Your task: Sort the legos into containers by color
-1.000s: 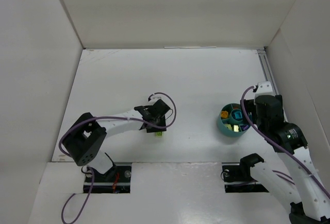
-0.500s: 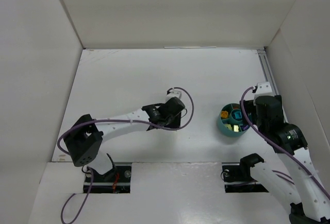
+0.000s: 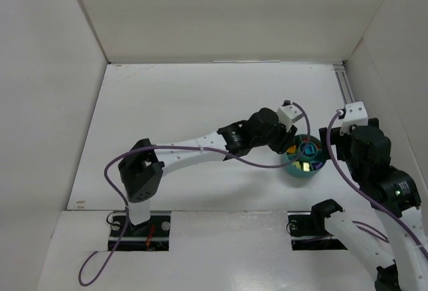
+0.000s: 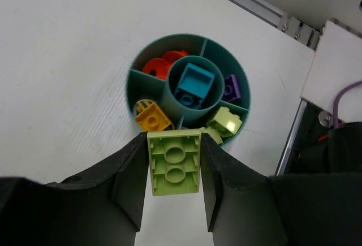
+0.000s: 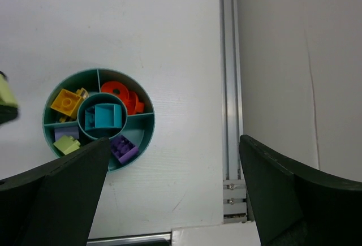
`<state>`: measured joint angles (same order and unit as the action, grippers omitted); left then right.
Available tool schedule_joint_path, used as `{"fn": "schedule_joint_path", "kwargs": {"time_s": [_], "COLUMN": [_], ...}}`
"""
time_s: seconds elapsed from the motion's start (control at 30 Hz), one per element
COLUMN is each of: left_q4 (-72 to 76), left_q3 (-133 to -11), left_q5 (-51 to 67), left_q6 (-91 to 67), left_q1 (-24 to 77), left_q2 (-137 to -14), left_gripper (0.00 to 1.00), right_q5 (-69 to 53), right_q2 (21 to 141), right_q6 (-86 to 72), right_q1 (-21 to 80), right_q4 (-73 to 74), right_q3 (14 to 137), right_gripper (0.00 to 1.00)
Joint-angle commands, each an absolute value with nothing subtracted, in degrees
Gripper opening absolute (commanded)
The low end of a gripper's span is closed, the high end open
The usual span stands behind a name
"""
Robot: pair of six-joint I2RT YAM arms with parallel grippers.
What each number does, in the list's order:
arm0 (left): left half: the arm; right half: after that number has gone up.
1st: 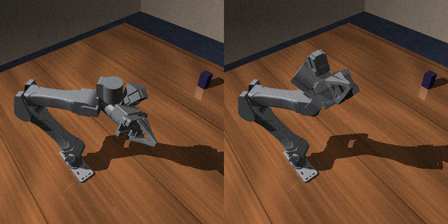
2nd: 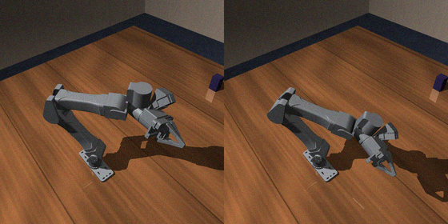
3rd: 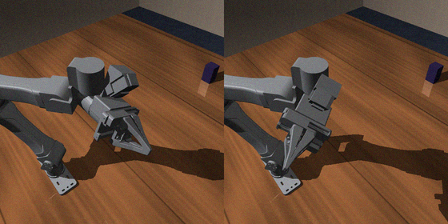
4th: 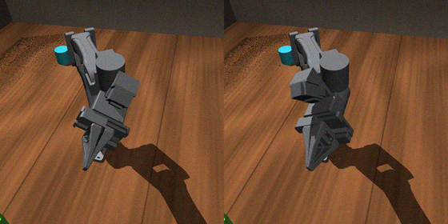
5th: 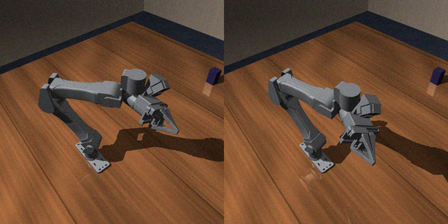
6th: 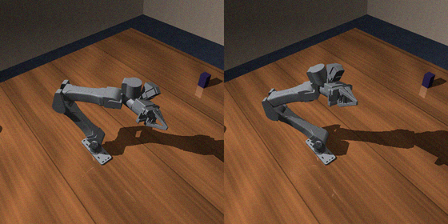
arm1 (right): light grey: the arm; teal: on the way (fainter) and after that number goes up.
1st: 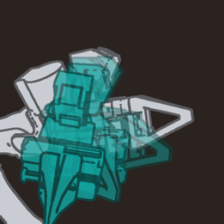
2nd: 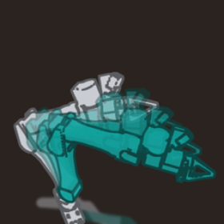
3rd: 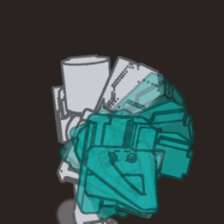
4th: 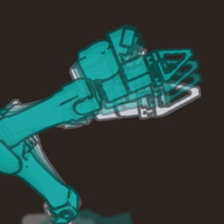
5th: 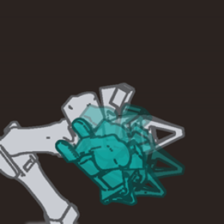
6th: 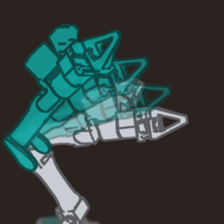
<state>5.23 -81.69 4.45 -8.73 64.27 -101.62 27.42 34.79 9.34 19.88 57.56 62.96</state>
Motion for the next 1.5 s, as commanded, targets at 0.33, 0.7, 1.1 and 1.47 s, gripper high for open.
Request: {"fn": "schedule_joint_path", "kwargs": {"time_s": [0.33,0.7,1.1,1.47], "left_q4": [5.2,1.1,6.0,7.3], "left_q3": [-95.3,-102.6,-96.4,-94.8], "left_q5": [15.0,6.8,1.7,0.5], "left_q6": [8.1,10.2,6.9,6.3], "left_q1": [70.3,71.4,73.0,73.0], "left_q2": [-112.1,-120.7,-118.6,-116.2], "left_gripper": [0.16,0.16,0.37,0.59], "right_q5": [25.4,23.8,23.3,23.3], "right_q2": [37.2,36.1,35.6,35.6], "right_q6": [13.8,14.9,15.4,15.4], "right_q1": [19.7,19.7,19.7,19.7], "right_q4": [61.0,61.0,61.0,61.0], "right_q3": [70.5,70.5,70.0,69.4], "right_gripper": [1.0,1.0,1.0,1.0]}}
